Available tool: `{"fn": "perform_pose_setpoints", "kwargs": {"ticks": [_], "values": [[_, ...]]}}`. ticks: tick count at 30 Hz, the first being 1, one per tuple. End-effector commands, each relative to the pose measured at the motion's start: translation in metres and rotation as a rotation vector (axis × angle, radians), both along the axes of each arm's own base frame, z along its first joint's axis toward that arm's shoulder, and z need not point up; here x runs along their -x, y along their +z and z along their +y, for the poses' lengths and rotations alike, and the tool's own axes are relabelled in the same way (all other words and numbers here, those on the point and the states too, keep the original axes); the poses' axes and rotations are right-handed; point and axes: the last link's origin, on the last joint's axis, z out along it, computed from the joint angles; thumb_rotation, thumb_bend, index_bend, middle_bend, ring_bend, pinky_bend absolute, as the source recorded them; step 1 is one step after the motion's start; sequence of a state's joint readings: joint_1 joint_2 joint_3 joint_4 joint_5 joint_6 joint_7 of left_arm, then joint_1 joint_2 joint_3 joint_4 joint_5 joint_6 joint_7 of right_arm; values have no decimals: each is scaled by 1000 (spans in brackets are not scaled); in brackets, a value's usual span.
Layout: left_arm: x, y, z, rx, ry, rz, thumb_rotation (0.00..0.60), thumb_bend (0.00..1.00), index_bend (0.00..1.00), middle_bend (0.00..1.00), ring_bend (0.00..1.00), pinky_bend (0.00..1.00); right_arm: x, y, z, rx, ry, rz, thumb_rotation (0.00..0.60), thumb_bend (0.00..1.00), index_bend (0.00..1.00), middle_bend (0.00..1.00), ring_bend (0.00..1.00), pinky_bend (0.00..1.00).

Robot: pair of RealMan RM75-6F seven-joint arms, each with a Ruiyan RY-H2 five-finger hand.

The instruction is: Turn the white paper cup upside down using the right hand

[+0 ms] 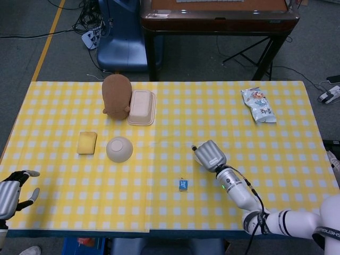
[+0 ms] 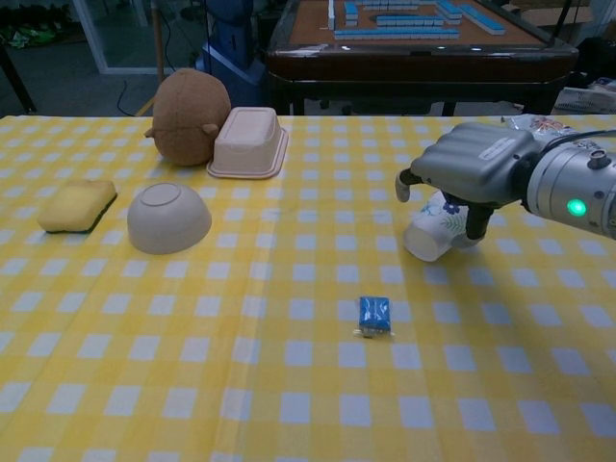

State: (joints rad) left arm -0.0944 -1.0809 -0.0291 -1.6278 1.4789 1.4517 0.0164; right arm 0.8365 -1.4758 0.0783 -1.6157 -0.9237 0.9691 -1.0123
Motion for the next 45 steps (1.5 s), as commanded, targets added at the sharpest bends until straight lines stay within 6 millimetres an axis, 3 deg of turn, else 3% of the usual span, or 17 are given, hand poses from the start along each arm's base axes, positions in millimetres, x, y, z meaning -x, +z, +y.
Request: {"fn": "perform_pose_setpoints", "kwargs": {"ticks": [1, 11, 23, 35, 40, 45], "values": [[0, 0, 0, 1, 0, -1, 600, 380, 430, 373, 316, 525, -2, -4, -1, 1, 4, 23, 600, 160, 263, 1000, 1000, 1000], [1, 2, 0, -5, 2, -5, 600, 381, 430, 373, 316, 525, -4, -13, -2, -5, -2, 79, 600, 162, 319, 1000, 1000, 1000], [1, 2, 0, -5, 2, -5, 600, 381, 430, 373, 316, 525, -3, -16, -4, -10, -22, 57, 600, 207, 531, 1000, 1000, 1000], [1, 2, 0, -4, 3, -3, 600, 380, 430, 373, 316, 525, -17, 27, 12, -110, -126, -473, 600, 230, 542, 1000, 1000, 1000], [1, 1, 1, -3, 5, 2, 600, 381, 430, 373, 316, 525, -14, 42, 22, -186, -186, -693, 600, 235, 542, 1000, 1000, 1000], [1, 0, 0, -3, 4, 6, 600, 381, 430, 373, 316, 525, -4, 43, 32, -283, -278, -875, 600, 252, 542, 1000, 1000, 1000]]}}
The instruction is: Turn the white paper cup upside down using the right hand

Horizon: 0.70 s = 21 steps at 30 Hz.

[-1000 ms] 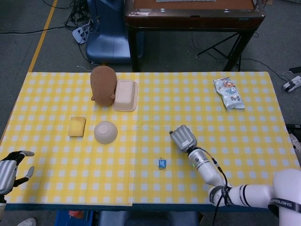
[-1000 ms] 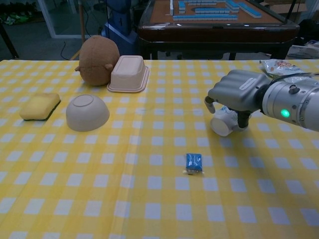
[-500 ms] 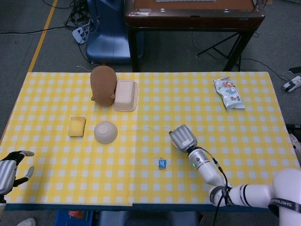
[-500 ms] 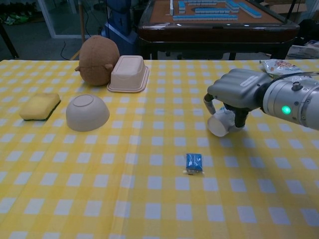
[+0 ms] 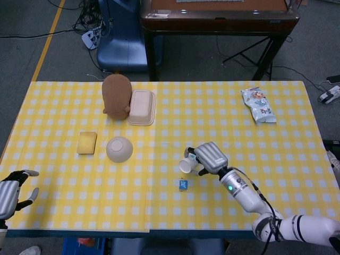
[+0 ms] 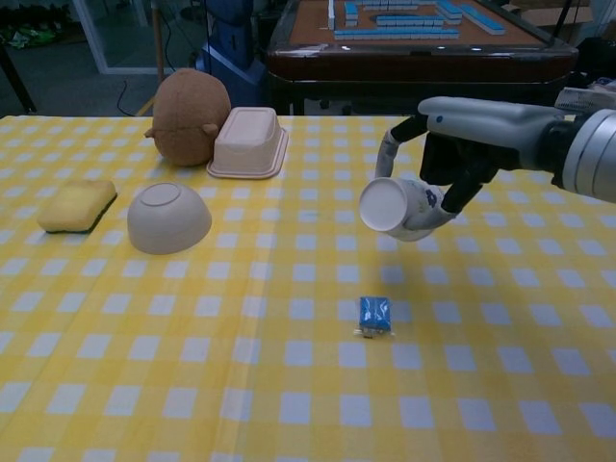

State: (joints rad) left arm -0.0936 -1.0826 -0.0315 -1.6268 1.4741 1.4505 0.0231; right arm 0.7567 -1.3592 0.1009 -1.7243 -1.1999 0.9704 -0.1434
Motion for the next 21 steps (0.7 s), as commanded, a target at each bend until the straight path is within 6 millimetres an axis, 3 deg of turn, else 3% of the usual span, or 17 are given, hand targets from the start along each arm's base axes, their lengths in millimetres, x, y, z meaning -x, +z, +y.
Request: {"fn": "perform_pose_setpoints", "kwargs": {"ticks": [1, 11, 21], "values": [[0, 0, 0, 0, 1, 1, 600, 381, 430, 373, 316, 525, 12, 10, 16, -119, -67, -216, 600, 252, 542, 1000, 1000, 1000], [0, -1, 0, 2, 3, 4, 600, 381, 430, 373, 316, 525, 35, -9, 26, -331, -203, -488, 600, 252, 542, 1000, 1000, 1000], [0, 0, 0, 1, 1, -1, 600, 381, 430, 373, 316, 525, 54, -32, 27, -444, -294, -617, 600, 252, 542, 1000, 1000, 1000]]}}
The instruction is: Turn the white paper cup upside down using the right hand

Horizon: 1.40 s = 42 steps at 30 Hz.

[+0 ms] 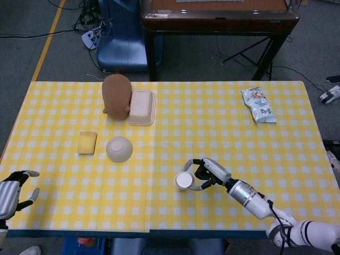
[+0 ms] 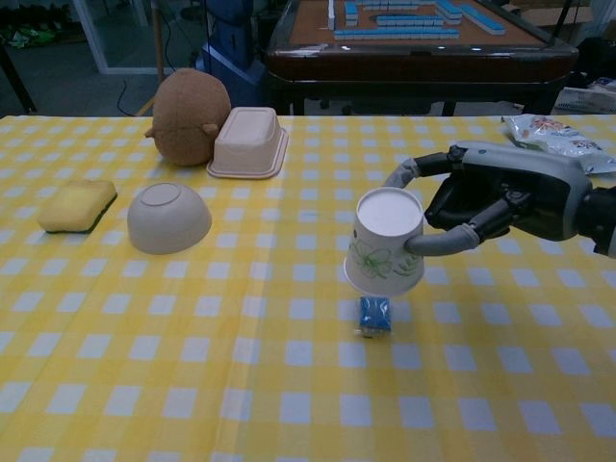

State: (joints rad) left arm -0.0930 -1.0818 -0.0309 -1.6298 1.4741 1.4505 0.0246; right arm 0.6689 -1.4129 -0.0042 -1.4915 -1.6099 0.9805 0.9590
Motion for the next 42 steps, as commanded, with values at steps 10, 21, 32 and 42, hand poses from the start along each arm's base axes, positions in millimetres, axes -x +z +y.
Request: {"fn": "perform_pose_setpoints", "kwargs": {"ticks": [10, 21, 32, 42], "values": [[0, 0, -1, 0, -4, -3, 600, 380, 430, 373, 316, 525, 16, -30, 0, -74, -33, -41, 600, 252, 542, 1000, 1000, 1000], [0, 2, -1, -2, -2, -9, 600, 381, 430, 373, 316, 525, 15, -42, -2, -97, -25, -20, 600, 237, 539, 1000, 1000, 1000], [0, 2, -1, -1, -3, -7, 600, 381, 430, 373, 316, 525, 20, -38, -2, -96, -21, 14, 600, 43, 262, 1000, 1000, 1000], [0, 1, -1, -1, 0, -2, 600, 381, 430, 373, 316, 525, 24, -25, 1, -55, 12, 47, 600, 0, 137, 1000, 1000, 1000]]}}
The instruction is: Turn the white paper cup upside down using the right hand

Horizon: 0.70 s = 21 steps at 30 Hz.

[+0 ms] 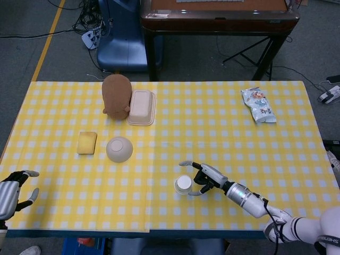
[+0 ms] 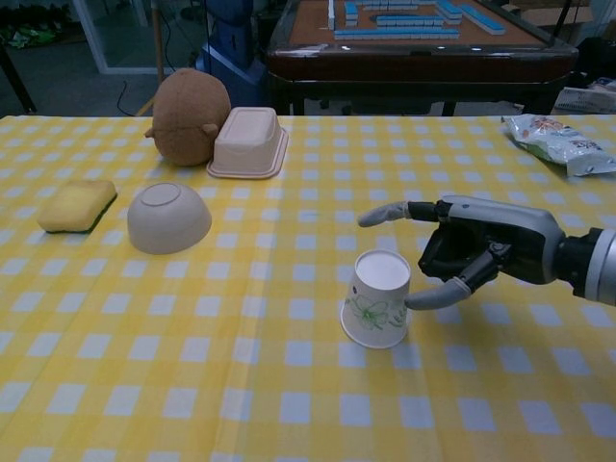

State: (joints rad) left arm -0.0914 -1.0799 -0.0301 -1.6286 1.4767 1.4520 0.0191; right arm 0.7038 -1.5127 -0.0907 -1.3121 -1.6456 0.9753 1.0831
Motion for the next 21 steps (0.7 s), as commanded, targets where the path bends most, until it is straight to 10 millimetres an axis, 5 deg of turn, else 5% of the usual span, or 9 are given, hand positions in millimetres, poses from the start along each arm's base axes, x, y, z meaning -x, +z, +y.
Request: {"fn": "perform_pose_setpoints", "kwargs": {"ticks": [1, 4, 9, 11, 13, 17, 21], "values": [[0, 0, 0, -1, 1, -1, 600, 381, 430, 373, 316, 525, 1, 8, 3, 46, 33, 14, 600, 0, 137, 1000, 1000, 1000], [0, 1, 0, -1, 1, -2, 600, 380, 430, 373, 316, 525, 5, 25, 9, 149, 96, 72, 600, 0, 162, 1000, 1000, 1000], [0, 0, 0, 3, -4, 1, 600, 381, 430, 373, 316, 525, 17, 56, 22, 377, 188, 286, 600, 94, 410, 1000, 977, 1000], [-1, -1, 0, 4, -11, 4, 600, 380, 430, 373, 316, 525, 25, 71, 29, 481, 245, 436, 600, 108, 423, 988, 928, 987], [-2, -2, 0, 4, -20, 8, 600, 381, 430, 373, 316, 525, 35, 82, 37, 541, 300, 589, 600, 113, 423, 904, 832, 922], [-4, -6, -1, 9, -35, 22, 600, 381, 429, 371, 312, 525, 45, 100, 52, 607, 306, 795, 600, 124, 424, 553, 506, 581], [-9, -10, -3, -2, -83, 27, 600, 381, 427, 353, 308, 525, 53, 119, 68, 681, 258, 879, 600, 128, 424, 405, 357, 420]]}}
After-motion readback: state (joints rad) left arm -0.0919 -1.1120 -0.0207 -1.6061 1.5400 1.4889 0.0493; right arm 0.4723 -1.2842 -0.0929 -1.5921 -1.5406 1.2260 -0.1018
